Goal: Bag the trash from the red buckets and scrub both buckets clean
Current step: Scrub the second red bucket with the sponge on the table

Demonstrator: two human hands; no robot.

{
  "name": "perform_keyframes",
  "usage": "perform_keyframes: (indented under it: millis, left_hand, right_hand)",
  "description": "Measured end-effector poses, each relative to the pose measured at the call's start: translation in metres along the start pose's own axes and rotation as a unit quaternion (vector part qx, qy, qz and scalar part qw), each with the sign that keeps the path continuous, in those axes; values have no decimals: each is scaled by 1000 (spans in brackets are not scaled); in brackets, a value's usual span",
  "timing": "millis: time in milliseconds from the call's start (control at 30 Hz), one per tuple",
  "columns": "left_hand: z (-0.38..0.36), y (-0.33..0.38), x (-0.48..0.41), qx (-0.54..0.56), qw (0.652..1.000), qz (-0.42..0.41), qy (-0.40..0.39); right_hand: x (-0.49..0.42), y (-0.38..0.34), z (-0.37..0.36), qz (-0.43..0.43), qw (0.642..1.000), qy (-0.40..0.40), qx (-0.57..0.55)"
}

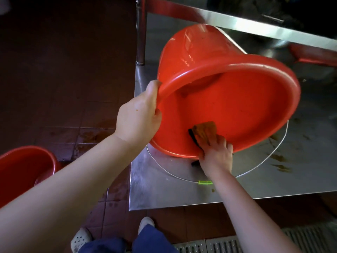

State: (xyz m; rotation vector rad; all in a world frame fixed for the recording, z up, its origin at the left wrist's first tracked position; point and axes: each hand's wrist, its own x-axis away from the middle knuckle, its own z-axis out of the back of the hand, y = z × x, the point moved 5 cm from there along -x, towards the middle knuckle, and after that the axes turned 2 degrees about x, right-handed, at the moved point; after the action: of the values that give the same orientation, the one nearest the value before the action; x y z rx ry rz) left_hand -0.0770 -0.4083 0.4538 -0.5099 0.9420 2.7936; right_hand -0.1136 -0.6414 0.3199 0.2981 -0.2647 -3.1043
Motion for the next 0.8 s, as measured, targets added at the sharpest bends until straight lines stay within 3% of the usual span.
perform_keyframes:
  millis: [100, 167, 233, 267, 300, 333, 367, 400, 433, 500, 567, 633, 700, 800]
  left_hand:
    - [-1, 2, 4, 8, 1000, 9, 5]
    - [-1, 2, 4, 5, 1000, 13, 5]
    - [-1, 3, 3, -3, 1000, 12, 3]
    - [1, 4, 2, -6, 1000, 8, 3]
    - [4, 6, 1, -11, 1000, 0, 5]
    - [8, 8, 0, -19, 1000, -14, 8]
    - [12, 10, -3, -28, 999, -32, 8]
    - [17, 11, -5, -37, 998, -47, 6]
    - [22, 11, -8, -43, 997, -56, 3]
    - [33, 11, -14, -57, 996, -74, -1]
    - [40, 12, -21, -58, 993, -101, -4]
    - [42, 13, -24, -53, 992, -117, -6]
    - [39, 10, -21, -26, 995, -92, 8]
    - [29, -17, 1, 109, 990, 65, 54]
  right_hand:
    - [11, -18, 8, -150, 986, -34, -60]
    - [6, -53, 5, -227, 948, -128, -181]
    - [-7, -99, 6, -226, 870, -214, -381]
    - [-12, -120, 14, -205, 804, -227, -509]
    - [-15, -136, 23, -181, 739, -205, -615]
    - [-15, -142, 33, -164, 698, -172, -676]
    - [-13, -144, 39, -137, 690, -142, -697]
    - [-10, -144, 43, -97, 712, -116, -685]
    - [-7, -141, 42, -54, 759, -104, -640]
    - [-5, -126, 28, 10, 883, -141, -448]
    - [-3, -91, 9, 17, 960, -160, -231]
    - [-4, -57, 6, -2, 989, -103, -108]
    - [-6, -42, 7, -48, 992, -75, -90]
    - [-2, -50, 8, -105, 985, -38, -128]
